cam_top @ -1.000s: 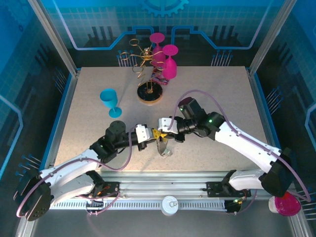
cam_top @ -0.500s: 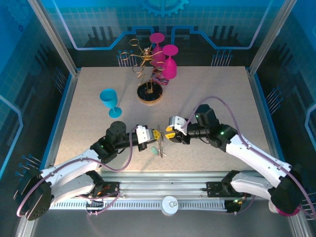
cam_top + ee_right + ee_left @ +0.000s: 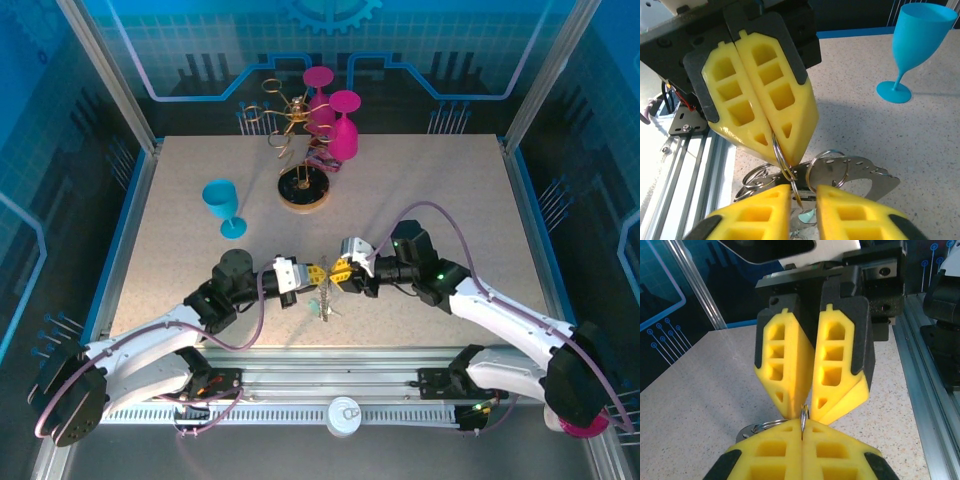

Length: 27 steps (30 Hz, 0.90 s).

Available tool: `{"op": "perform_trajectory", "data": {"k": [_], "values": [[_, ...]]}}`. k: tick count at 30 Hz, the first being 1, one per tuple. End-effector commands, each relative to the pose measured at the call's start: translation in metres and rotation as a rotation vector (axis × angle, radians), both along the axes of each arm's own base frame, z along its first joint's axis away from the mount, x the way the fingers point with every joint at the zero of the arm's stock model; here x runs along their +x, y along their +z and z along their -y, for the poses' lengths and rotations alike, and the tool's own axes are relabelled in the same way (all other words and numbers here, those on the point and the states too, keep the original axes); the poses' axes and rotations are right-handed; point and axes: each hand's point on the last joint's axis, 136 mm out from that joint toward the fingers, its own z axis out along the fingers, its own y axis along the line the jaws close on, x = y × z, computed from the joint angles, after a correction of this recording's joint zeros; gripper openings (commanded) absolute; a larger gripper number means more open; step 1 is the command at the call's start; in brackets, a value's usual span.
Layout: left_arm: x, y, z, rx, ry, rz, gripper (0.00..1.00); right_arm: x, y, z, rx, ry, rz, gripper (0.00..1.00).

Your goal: Put the keys on the keyring

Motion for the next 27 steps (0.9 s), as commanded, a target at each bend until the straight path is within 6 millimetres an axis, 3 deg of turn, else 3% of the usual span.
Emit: {"op": "perform_trajectory", "data": {"k": [1,6,15,16,18,21,27], "values": [[-0.007,0.017,0.000,-0.061,-0.031,0.047,0.00,-0.003,0.007,-0.001,-0.005,0.036,0.008,0.14],[-0.009,0.020,0.000,-0.090,-0.038,0.050,0.00,-0.006,0.000,0.005,-0.052,0.031,0.012,0.00],[-0.020,0.032,0.007,-0.144,-0.122,0.051,0.00,-0.003,-0.006,-0.018,-0.070,0.106,-0.048,0.00],[-0.020,0.033,0.008,-0.149,-0.127,0.051,0.00,-0.002,-0.007,-0.020,-0.078,0.107,-0.055,0.01],[-0.018,0.034,0.009,-0.153,-0.125,0.056,0.00,0.003,-0.008,-0.021,-0.093,0.090,-0.060,0.19],[-0.015,0.034,0.009,-0.162,-0.110,0.071,0.00,0.006,-0.006,-0.015,-0.095,0.051,-0.042,0.30],[-0.012,0.028,0.008,-0.159,-0.090,0.059,0.00,0.007,0.010,0.006,-0.043,-0.016,0.032,0.37]]}}
